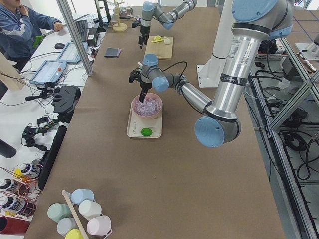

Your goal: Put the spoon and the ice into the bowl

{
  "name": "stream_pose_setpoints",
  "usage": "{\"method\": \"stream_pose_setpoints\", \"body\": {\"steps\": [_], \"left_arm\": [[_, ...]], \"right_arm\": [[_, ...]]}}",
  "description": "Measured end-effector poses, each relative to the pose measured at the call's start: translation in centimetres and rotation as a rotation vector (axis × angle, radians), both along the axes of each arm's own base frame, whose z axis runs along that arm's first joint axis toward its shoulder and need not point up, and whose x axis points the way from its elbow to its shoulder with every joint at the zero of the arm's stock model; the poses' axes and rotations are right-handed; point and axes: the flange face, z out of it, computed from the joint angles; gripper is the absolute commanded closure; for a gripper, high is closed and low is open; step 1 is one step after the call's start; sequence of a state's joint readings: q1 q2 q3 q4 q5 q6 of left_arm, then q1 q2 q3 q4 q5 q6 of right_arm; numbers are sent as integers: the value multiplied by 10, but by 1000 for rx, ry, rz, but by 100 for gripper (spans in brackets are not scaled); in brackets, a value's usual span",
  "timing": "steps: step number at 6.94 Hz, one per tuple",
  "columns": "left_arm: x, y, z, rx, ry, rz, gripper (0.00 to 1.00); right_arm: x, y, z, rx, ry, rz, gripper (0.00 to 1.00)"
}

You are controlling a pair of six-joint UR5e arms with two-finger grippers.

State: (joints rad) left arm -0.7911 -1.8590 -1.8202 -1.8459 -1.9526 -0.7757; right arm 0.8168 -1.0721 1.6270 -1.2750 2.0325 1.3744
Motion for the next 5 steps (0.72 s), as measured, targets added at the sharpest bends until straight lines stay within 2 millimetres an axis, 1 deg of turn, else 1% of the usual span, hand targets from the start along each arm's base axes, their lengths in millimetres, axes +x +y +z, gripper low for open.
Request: {"method": "stream_pose_setpoints", "body": {"steps": [1, 3, 4, 5], "left_arm": [[3, 1, 1, 50, -19, 42, 10], [2, -2, 7, 141, -58, 120, 10], [2, -6, 13, 159, -71, 140, 10], [3, -8, 18, 166, -78, 149, 10]], "right_arm": [[17, -1, 8, 1, -1, -8, 0], [32, 1, 11, -2, -3, -9, 0], [40, 4, 14, -1, 3, -9, 0], [52, 8, 18, 7, 23, -18, 0]]}}
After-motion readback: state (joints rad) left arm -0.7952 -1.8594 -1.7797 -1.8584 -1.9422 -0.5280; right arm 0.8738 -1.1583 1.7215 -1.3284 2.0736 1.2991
